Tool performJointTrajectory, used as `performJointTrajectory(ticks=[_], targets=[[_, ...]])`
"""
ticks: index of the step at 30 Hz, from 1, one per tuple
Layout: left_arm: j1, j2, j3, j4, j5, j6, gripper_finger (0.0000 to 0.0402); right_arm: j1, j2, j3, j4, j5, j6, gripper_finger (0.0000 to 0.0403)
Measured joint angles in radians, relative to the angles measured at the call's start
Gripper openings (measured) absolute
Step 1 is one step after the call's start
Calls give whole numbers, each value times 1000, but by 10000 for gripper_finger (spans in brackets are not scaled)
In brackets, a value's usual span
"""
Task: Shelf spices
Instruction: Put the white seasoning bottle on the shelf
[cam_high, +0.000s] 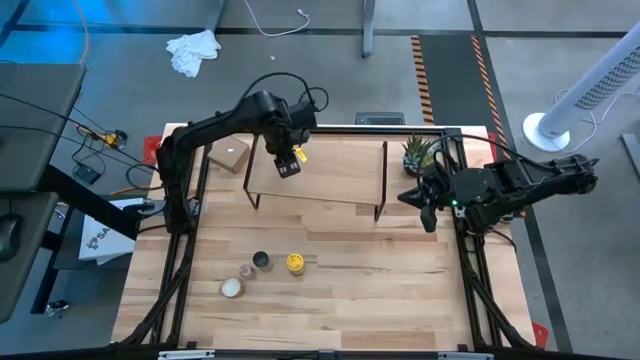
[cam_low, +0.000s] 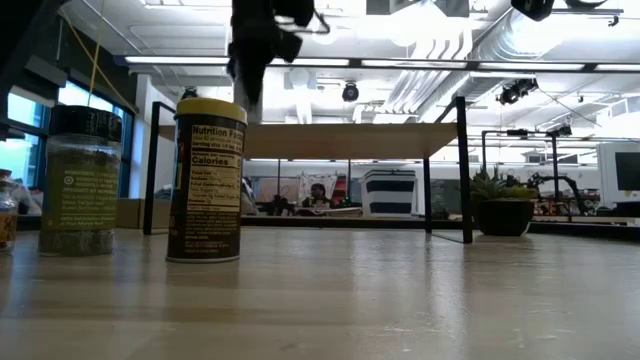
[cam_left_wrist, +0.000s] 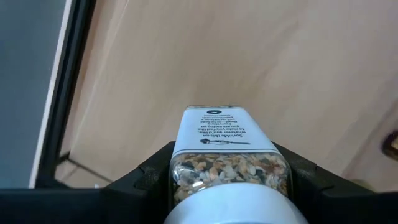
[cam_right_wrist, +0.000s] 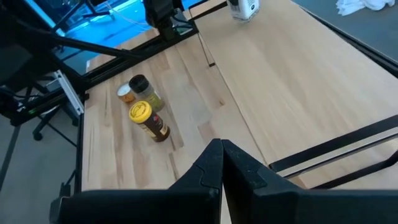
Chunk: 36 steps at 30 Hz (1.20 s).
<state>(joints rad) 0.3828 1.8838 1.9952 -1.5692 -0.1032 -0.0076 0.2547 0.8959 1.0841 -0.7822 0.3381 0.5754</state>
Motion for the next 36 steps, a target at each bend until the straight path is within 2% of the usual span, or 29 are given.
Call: performJointTrajectory(ticks=[11, 13, 18, 23, 29, 36], targets=[[47, 0, -45, -2, -7, -162, 187, 0, 0, 0, 0, 1, 31, 0], [51, 0, -45, -1, 6, -214, 203, 0, 0, 0, 0, 1, 41, 0], [56, -2, -45, -2, 21, -279, 270, 0, 0, 0, 0, 1, 47, 0], [56, -28, -45, -2, 13, -376, 287, 0, 0, 0, 0, 8, 53, 0], [76, -70, -45, 4, -58, -357, 290, -14, 0, 0, 0, 21, 47, 0], [106, -126, -45, 29, -87, -298, 291, -63, 1, 0, 1, -4, 26, 0]])
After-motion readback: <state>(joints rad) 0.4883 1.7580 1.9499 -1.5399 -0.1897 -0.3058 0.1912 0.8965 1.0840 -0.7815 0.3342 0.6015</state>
